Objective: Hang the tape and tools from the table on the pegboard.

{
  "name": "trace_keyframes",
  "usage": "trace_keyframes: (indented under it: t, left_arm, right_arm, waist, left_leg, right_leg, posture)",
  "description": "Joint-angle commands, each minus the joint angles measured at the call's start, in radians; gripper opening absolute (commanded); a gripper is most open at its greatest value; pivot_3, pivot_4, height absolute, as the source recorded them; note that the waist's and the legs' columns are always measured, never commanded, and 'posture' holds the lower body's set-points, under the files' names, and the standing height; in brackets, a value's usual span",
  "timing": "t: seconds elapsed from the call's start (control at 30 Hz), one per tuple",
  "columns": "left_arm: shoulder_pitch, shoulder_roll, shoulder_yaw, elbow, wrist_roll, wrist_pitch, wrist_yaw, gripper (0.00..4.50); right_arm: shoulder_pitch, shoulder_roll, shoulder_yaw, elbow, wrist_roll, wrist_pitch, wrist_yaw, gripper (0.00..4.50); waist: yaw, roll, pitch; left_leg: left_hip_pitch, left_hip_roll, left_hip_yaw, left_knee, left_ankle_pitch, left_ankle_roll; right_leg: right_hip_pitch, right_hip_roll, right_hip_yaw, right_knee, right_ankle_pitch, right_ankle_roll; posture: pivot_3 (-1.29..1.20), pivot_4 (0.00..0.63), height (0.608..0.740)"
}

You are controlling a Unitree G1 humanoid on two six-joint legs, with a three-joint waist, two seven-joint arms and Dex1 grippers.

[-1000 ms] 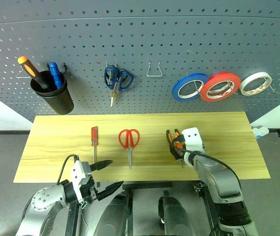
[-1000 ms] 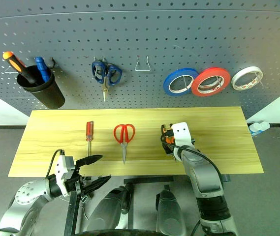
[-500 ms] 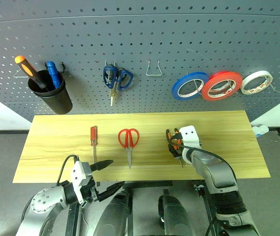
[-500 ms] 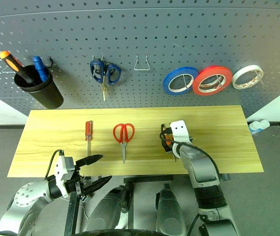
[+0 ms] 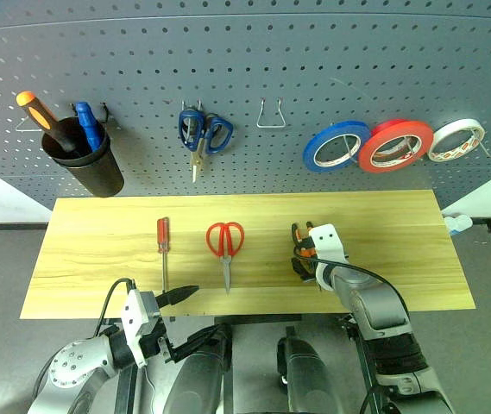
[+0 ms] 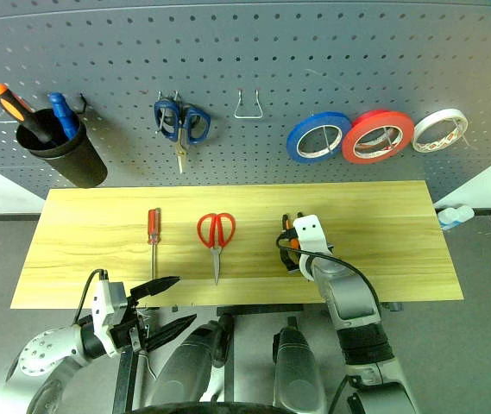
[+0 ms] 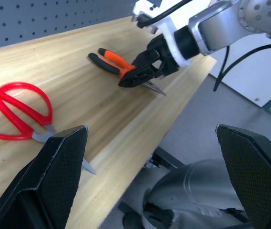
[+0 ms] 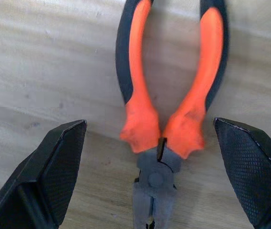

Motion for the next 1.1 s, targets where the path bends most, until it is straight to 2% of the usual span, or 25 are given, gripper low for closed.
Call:
trace_keyframes:
  t: [0.03,0.3,0.4,0.57,0.6,0.9,1.1]
  left_arm:
    - [0.038,0.007,0.009,-0.056,-0.021,0.004,0.007,4.5]
    - [0.066,0.005,0.008,-0.081,-0.022,0.01,0.023,4.5]
    - [0.062,0.005,0.007,-0.08,-0.023,0.01,0.027,4.5]
    - [0.06,0.005,0.006,-0.079,-0.024,0.01,0.029,4.5]
    - [0.06,0.005,0.005,-0.08,-0.024,0.009,0.03,4.5]
    - [0.037,0.0,-0.002,-0.06,-0.019,0.006,0.032,4.5]
    - [-0.008,-0.007,-0.013,-0.028,-0.014,0.003,0.027,4.5]
  right_arm:
    - [-0.014,-0.011,0.002,0.015,-0.008,-0.025,0.014,4.47]
    - [-0.021,-0.023,0.004,0.034,-0.02,-0.045,0.034,4.47]
    - [-0.024,-0.024,0.005,0.033,-0.024,-0.045,0.035,3.93]
    - [-0.028,-0.019,0.008,0.038,-0.029,-0.049,0.037,2.29]
    - [-0.026,-0.018,0.009,0.037,-0.03,-0.05,0.038,2.15]
    - [-0.033,-0.02,0.003,0.03,-0.032,-0.056,0.049,2.14]
    - [0.0,-0.043,-0.003,-0.089,-0.013,-0.027,0.083,2.14]
  waist:
    - [0.002,0.0,0.004]
    - [0.005,-0.003,0.013]
    - [0.005,-0.003,0.017]
    - [0.007,-0.003,0.019]
    - [0.007,-0.003,0.019]
    - [0.007,-0.003,0.019]
    - [0.009,-0.003,0.019]
  left_leg:
    - [0.0,0.0,0.0,0.0,0.0,0.0]
    - [0.0,0.0,0.0,0.0,0.0,0.0]
    - [0.0,0.0,0.0,0.0,0.0,0.0]
    - [-0.001,0.0,0.0,0.0,0.0,0.0]
    - [-0.001,0.0,0.0,0.0,0.0,0.0]
    - [-0.001,0.0,0.0,0.0,0.0,0.0]
    - [-0.002,0.0,0.0,0.0,0.001,-0.002]
  right_leg:
    - [0.0,0.0,0.0,0.0,0.0,0.0]
    - [0.0,0.0,0.0,0.0,0.0,0.0]
    - [0.0,0.0,0.0,0.0,0.0,0.0]
    - [0.0,0.0,0.0,0.0,0.0,0.0]
    - [0.0,0.0,0.0,0.0,0.0,0.0]
    - [-0.001,0.0,0.0,0.0,0.0,0.0]
    - [-0.002,0.0,-0.001,0.0,0.0,0.0]
  posture:
    - [0.11,0.369,0.74]
    - [0.11,0.374,0.74]
    - [0.1,0.374,0.74]
    - [0.1,0.374,0.74]
    - [0.11,0.375,0.74]
    - [0.1,0.364,0.74]
    - [0.1,0.347,0.74]
